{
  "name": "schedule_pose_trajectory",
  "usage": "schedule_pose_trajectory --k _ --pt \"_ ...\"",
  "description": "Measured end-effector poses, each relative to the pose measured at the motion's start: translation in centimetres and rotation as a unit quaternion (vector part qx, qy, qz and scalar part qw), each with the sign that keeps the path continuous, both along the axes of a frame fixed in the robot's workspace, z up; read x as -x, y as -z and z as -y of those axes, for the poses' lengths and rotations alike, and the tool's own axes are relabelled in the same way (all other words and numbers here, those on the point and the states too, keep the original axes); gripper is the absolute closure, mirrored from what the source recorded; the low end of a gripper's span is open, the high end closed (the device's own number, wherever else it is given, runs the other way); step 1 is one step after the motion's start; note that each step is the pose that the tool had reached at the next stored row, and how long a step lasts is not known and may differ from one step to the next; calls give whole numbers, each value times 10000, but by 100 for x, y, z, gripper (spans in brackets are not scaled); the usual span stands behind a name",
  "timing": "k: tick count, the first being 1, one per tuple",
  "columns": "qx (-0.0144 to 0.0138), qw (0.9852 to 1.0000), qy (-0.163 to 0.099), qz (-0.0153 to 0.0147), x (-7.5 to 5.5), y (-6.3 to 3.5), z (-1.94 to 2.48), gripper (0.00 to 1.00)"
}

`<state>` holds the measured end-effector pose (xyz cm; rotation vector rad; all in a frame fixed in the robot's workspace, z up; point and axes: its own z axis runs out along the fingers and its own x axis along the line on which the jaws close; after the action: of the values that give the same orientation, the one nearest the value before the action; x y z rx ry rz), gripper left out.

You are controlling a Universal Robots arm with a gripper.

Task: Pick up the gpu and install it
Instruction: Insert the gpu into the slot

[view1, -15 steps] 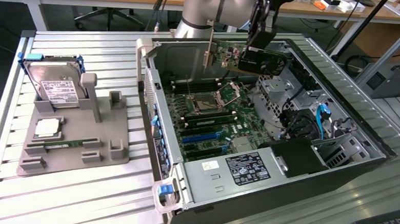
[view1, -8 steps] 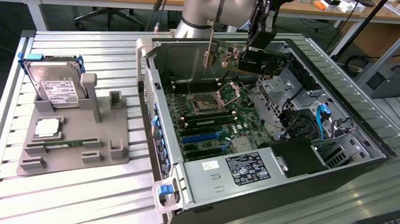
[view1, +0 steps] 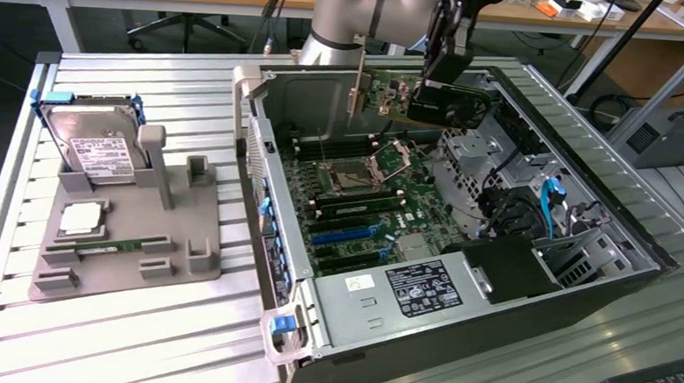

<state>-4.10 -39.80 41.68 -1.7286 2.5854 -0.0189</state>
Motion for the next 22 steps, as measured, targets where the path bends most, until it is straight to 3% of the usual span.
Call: schedule_pose_trajectory --k 22 --pt "0 9999 -112 0 0 0 4 73"
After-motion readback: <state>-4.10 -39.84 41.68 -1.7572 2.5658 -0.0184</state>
